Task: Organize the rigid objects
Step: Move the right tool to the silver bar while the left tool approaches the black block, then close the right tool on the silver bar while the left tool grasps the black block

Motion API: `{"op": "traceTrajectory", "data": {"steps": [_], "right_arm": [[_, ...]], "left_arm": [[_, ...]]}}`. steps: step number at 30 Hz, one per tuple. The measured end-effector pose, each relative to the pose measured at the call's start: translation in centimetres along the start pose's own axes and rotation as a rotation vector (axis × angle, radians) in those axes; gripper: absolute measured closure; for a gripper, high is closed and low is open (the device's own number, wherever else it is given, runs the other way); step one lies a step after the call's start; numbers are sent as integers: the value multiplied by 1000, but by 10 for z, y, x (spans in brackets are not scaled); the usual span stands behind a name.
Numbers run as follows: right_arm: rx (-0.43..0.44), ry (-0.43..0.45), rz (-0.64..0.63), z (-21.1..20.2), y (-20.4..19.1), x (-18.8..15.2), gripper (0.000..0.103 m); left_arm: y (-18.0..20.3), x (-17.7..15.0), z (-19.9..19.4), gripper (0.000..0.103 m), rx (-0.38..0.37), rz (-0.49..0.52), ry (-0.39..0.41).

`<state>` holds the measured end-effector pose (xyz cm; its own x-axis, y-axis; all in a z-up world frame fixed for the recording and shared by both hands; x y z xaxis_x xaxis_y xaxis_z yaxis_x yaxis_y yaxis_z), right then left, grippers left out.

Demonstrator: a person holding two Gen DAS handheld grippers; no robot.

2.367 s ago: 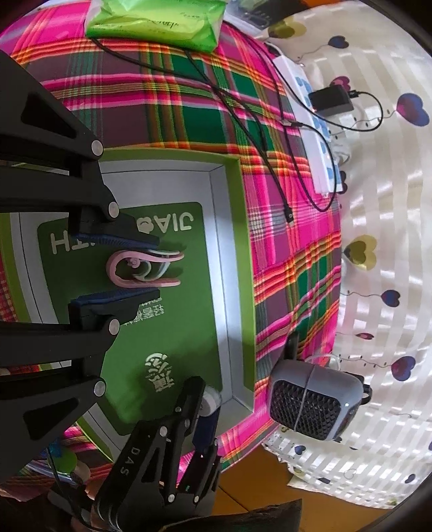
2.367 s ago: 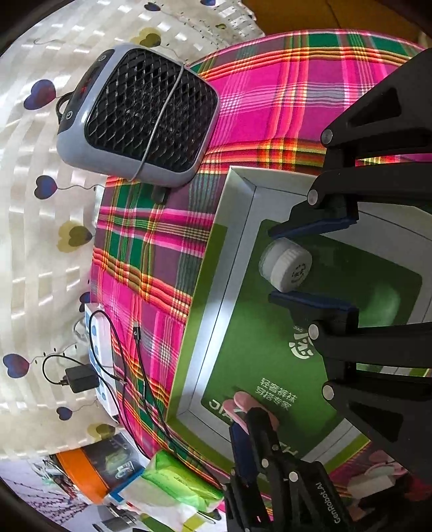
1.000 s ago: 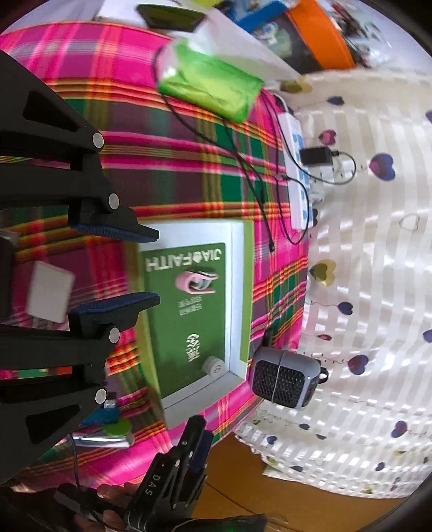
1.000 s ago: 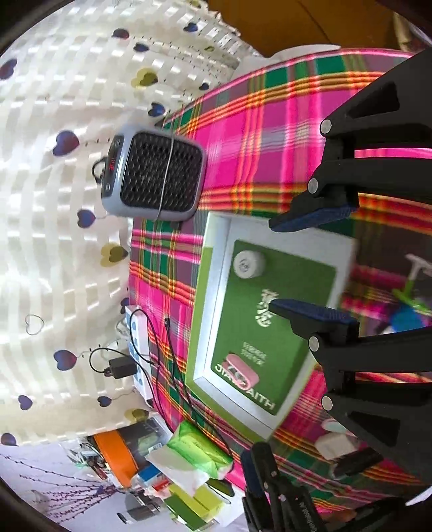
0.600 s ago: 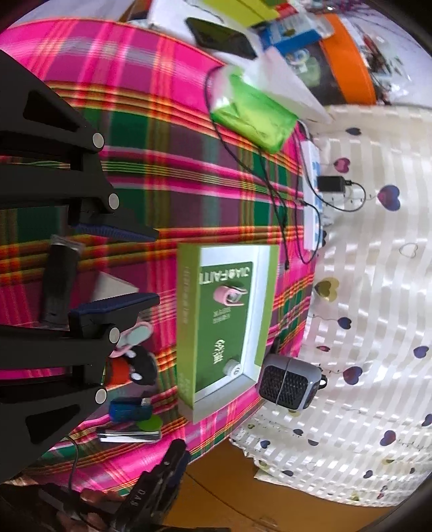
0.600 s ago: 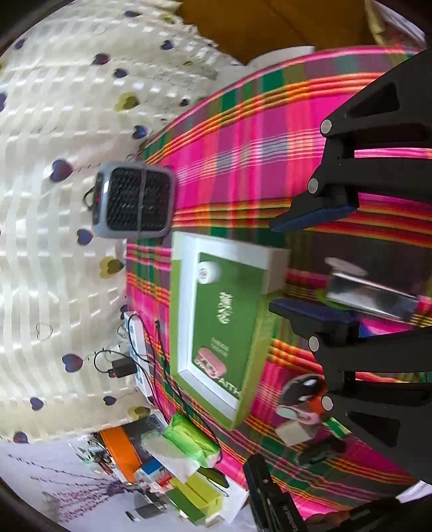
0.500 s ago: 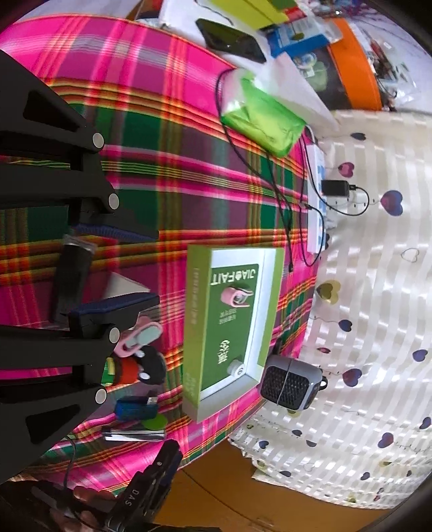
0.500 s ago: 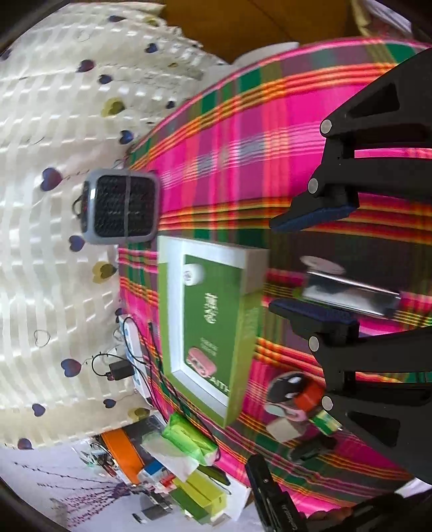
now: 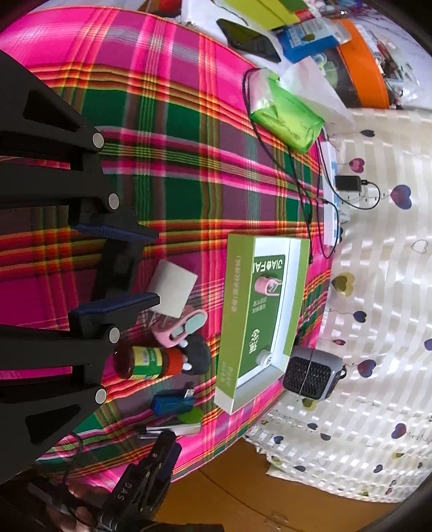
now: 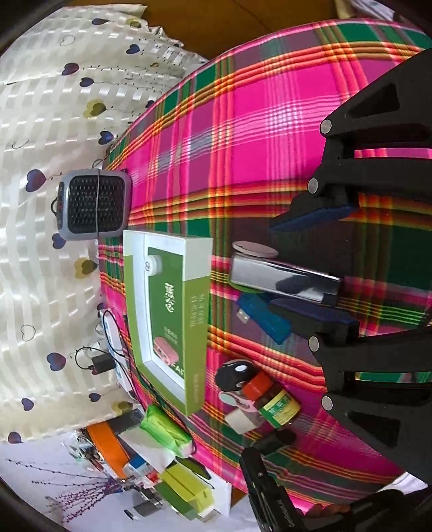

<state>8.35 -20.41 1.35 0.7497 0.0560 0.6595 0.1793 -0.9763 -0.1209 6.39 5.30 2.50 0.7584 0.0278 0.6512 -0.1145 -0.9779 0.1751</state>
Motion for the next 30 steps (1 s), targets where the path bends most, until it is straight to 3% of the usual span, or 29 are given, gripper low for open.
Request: {"op": "traceTrajectory", "data": {"steps": [17,20,30], "right_arm": [[9,-32,10,13,-6,-10,60],[18,-21,19,10,-4,-10,71],[39,-15,18,9,-4,-10,80]], "left_arm": [[12,-11,-2,73,45,23,-6],[13,-12,-2,73,41,15,-3],[18,-18,-2,73,83,47,-9]]}}
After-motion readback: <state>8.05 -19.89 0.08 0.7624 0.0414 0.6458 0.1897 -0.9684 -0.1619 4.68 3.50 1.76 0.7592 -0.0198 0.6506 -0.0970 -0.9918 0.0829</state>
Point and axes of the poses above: each gripper's, at about its wrist camera, not at the fingertips, and z roughly the way its jaws point, y to its right, x to its top, the point moved 1 cm from there along z, roughly the way its jaws point, and after that the axes turned 2 degrees about -x, right-handed, at the moved point
